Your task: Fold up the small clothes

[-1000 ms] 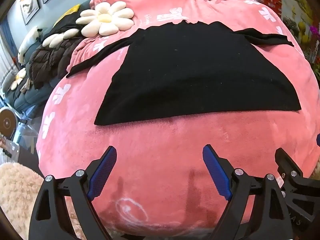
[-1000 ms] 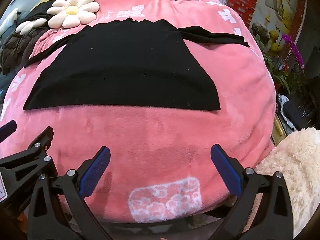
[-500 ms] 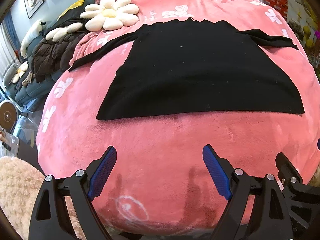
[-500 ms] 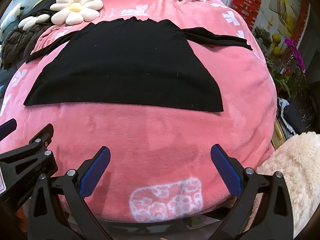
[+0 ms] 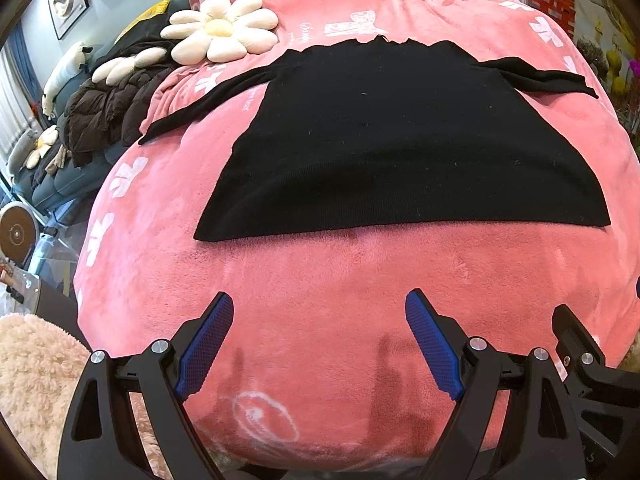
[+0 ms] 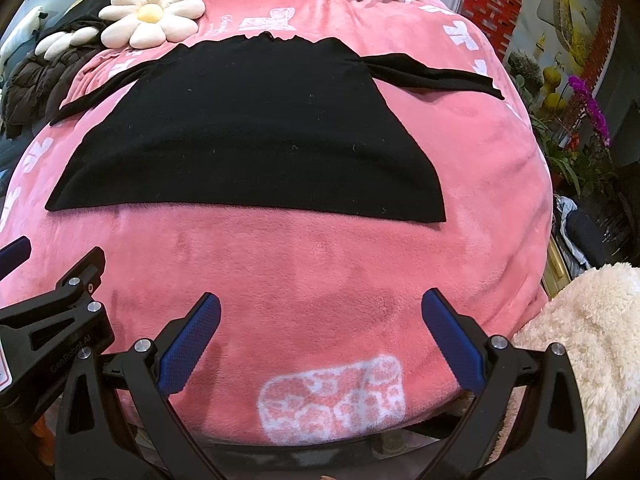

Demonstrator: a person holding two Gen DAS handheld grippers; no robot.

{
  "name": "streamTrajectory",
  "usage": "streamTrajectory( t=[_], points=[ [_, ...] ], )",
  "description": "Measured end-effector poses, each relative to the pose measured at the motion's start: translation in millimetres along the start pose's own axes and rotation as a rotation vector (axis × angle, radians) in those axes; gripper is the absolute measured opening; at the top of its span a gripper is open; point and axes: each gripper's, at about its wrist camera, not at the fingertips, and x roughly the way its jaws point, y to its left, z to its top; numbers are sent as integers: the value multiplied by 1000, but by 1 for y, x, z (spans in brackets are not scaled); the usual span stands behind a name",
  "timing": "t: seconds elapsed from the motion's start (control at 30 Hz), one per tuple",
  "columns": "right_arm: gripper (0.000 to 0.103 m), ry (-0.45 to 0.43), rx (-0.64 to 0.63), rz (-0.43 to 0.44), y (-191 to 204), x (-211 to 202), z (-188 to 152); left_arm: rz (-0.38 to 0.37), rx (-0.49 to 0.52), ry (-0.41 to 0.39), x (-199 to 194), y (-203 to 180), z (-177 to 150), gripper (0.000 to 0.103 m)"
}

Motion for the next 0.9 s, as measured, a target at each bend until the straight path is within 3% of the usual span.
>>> streamTrajectory(
  t=[0.9],
  points=[
    [98,-1,1,-3,0,0,0,7,-3,3,0,-1,1,84]
  ],
)
